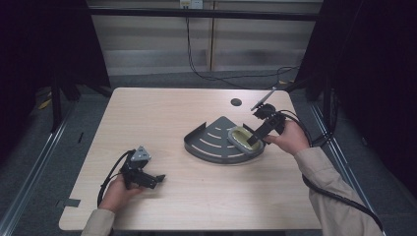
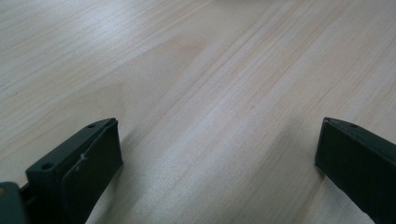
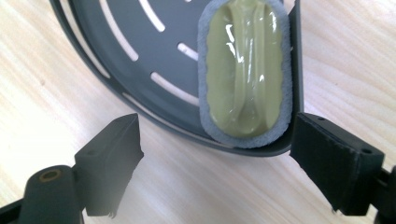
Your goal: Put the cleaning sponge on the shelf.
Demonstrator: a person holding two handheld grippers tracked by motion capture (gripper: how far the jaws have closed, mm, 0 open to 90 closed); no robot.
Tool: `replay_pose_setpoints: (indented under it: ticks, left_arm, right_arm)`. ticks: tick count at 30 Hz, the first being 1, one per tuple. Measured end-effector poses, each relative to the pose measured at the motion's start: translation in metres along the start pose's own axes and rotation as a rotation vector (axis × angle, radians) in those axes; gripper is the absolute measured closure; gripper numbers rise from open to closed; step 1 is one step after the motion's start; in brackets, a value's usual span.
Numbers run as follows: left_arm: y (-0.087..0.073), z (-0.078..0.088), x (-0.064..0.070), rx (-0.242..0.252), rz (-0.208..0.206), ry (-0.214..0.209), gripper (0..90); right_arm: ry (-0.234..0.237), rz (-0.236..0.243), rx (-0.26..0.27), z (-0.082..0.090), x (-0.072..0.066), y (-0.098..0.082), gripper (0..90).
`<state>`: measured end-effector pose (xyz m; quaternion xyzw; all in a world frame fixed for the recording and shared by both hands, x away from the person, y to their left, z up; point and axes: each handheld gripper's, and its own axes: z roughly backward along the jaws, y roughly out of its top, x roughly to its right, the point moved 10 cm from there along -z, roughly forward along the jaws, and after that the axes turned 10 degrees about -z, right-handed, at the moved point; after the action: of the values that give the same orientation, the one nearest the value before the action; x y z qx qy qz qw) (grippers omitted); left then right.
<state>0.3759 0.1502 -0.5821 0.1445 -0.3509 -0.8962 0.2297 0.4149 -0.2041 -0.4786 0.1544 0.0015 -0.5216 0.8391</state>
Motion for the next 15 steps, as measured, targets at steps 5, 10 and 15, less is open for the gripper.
replay_pose_setpoints:
  ticks: [5,10,15]
  left_arm:
    - [-0.001,0.000,0.000,-0.007,-0.009,-0.003,0.0]
    - [-0.001,0.000,0.000,-0.007,-0.010,-0.002,0.0]
    - [-0.001,0.000,0.000,-0.007,-0.010,-0.003,0.0]
  right_arm:
    - [-0.005,0.020,-0.004,0.002,-0.004,-0.008,16.1]
    - [-0.001,0.030,-0.006,0.004,-0.007,-0.015,16.4]
    - [0.012,0.036,-0.007,0.006,-0.009,-0.023,16.3]
